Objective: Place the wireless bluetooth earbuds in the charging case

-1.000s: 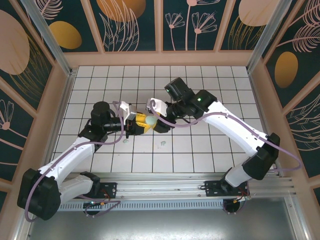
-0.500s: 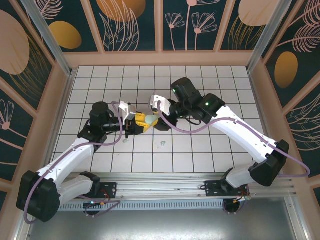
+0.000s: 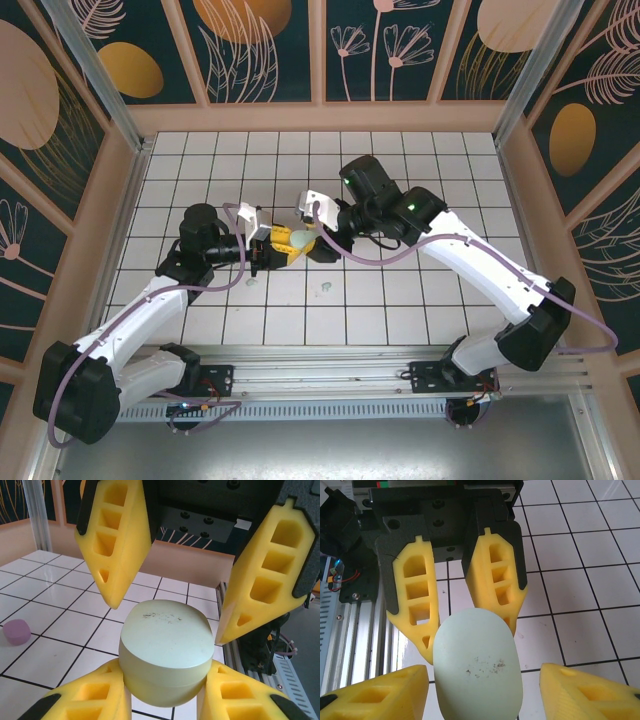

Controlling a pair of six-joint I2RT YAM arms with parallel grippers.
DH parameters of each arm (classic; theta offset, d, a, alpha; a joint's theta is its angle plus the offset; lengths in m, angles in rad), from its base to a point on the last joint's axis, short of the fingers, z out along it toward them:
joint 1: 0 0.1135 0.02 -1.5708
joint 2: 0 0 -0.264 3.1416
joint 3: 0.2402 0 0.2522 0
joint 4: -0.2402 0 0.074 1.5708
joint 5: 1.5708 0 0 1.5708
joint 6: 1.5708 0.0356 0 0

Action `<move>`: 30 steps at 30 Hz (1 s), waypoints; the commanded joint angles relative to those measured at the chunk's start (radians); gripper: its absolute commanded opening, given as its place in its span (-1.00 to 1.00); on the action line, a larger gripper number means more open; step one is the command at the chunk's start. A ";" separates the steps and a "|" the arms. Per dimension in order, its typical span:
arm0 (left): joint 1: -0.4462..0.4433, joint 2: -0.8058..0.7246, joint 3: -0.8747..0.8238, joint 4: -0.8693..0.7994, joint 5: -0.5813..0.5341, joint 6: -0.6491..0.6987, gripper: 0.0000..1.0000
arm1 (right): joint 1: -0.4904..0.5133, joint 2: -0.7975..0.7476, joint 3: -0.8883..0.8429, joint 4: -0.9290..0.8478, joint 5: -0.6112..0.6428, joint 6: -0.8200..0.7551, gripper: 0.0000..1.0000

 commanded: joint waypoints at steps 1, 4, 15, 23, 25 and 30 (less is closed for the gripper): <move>-0.003 -0.005 0.019 0.001 0.011 0.008 -0.60 | -0.007 0.023 -0.005 -0.009 -0.019 -0.006 0.22; -0.004 -0.008 0.018 0.000 0.012 0.007 -0.60 | -0.010 0.036 0.001 -0.004 -0.003 -0.004 0.22; -0.004 -0.008 0.008 -0.011 0.009 0.013 -0.60 | -0.052 0.048 0.057 0.004 -0.035 0.015 0.23; -0.004 0.000 0.017 -0.033 0.009 0.032 -0.59 | -0.081 0.077 0.104 -0.028 -0.025 0.015 0.24; -0.004 0.002 0.018 -0.034 0.011 0.032 -0.59 | -0.084 0.085 0.110 -0.023 -0.018 0.022 0.24; -0.004 -0.002 0.013 -0.034 0.001 0.036 -0.61 | -0.096 0.103 0.126 -0.014 0.015 0.052 0.24</move>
